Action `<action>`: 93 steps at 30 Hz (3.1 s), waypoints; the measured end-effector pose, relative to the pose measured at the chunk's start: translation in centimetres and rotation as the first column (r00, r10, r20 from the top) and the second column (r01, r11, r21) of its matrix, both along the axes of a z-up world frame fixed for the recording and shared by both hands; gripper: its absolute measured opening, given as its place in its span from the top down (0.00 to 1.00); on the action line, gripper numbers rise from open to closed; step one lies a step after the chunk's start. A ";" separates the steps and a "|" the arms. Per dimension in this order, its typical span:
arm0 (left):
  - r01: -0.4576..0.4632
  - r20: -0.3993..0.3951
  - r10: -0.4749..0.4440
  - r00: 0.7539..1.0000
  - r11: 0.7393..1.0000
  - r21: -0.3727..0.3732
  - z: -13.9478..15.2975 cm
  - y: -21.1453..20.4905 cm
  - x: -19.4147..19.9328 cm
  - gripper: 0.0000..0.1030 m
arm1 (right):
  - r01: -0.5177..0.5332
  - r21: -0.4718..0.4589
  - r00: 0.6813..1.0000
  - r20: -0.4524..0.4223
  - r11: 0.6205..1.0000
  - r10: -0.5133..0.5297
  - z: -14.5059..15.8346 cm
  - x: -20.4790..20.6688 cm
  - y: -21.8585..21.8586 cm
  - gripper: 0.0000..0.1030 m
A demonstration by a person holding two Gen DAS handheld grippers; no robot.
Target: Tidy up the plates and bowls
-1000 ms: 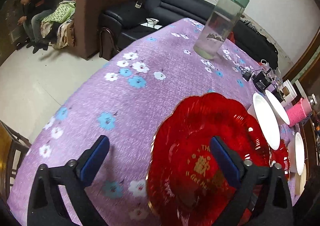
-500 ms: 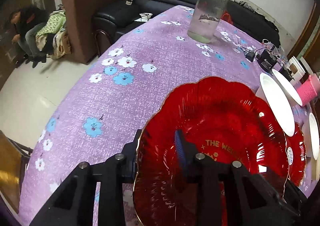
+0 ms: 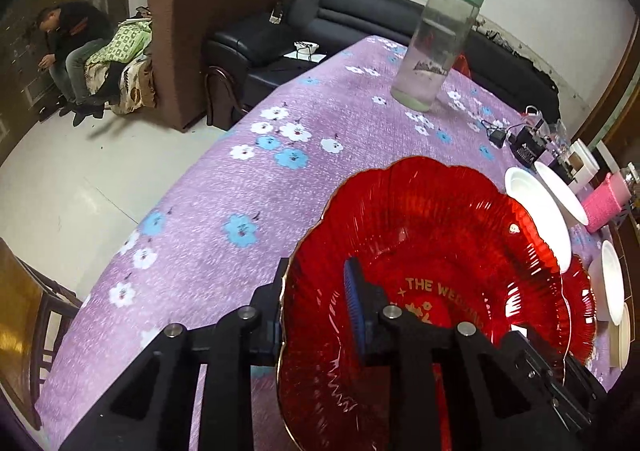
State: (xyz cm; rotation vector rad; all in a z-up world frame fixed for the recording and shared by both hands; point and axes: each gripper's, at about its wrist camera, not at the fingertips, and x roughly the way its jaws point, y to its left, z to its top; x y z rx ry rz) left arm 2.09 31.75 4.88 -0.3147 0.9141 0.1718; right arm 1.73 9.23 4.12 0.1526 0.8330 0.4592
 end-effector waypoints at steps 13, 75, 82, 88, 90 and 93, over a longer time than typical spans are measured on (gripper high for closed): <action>-0.059 0.032 0.061 0.998 0.998 -0.038 0.4 1.8 -5.0 0.76 | -0.076 -0.039 0.996 0.039 0.996 0.078 0.4 -1.9 1.6 0.77; 0.246 0.046 -0.243 0.969 0.963 -0.107 3.9 -19.2 -6.9 0.15 | 0.322 0.006 0.945 -0.065 0.947 -0.321 1.4 -4.1 -24.0 0.41; 0.271 -0.019 -0.275 0.961 0.955 -0.121 2.0 -22.0 -3.5 0.16 | 0.335 0.025 0.932 -0.153 0.942 -0.328 -1.0 0.1 -23.5 0.41; 0.267 -0.075 -0.282 0.957 0.950 -0.165 0.0 -23.4 -0.8 0.16 | 0.350 0.032 0.926 -0.163 0.936 -0.341 -1.7 2.4 -23.3 0.41; 0.267 -0.086 -0.284 0.955 0.949 -0.170 -0.6 -23.8 -0.2 0.16 | 0.343 0.041 0.931 -0.151 0.938 -0.334 -1.8 2.8 -23.1 0.41; 0.266 -0.090 -0.285 0.954 0.948 -0.177 -1.2 -24.2 0.4 0.16 | 0.320 0.047 0.941 -0.131 0.946 -0.312 -1.9 3.2 -22.6 0.51</action>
